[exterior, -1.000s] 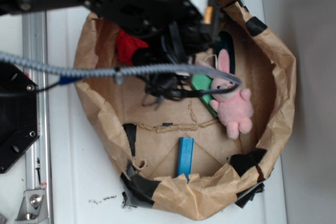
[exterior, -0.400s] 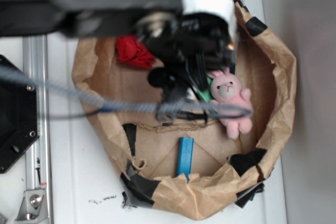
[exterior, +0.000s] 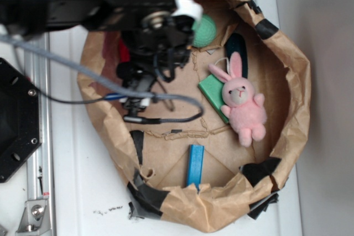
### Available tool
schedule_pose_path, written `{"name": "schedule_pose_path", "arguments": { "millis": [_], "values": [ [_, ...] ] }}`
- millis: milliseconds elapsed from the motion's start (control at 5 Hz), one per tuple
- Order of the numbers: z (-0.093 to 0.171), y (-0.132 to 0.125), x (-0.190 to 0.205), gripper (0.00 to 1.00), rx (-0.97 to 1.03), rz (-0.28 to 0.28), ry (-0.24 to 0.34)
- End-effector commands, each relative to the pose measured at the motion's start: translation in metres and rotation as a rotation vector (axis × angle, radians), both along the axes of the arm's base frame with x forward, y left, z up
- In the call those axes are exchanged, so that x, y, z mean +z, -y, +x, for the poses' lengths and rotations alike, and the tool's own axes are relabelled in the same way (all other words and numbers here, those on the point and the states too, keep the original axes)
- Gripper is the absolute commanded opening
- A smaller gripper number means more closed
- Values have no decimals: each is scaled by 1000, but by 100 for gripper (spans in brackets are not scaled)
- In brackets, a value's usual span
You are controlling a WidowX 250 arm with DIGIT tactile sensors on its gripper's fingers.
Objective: Grab the red paper.
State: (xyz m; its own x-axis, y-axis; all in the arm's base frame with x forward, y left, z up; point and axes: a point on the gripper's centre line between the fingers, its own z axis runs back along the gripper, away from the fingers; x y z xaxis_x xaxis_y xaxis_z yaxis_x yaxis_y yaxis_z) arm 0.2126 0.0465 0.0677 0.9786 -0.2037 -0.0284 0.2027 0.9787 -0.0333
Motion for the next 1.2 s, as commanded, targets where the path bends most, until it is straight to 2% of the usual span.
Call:
{"name": "schedule_pose_path", "arguments": {
  "millis": [0,200,400,600,800,1000],
  "values": [
    [3,-5,9,100,7,14,50],
    [3,-5,9,100,7,14,50],
    [5,-24,-2,100,35,127,109],
    [9,-51,-27,100,69,164,103],
    [10,-46,-52,100,45,100,64],
    [10,-38,-56,0,43,79,54]
  ]
}}
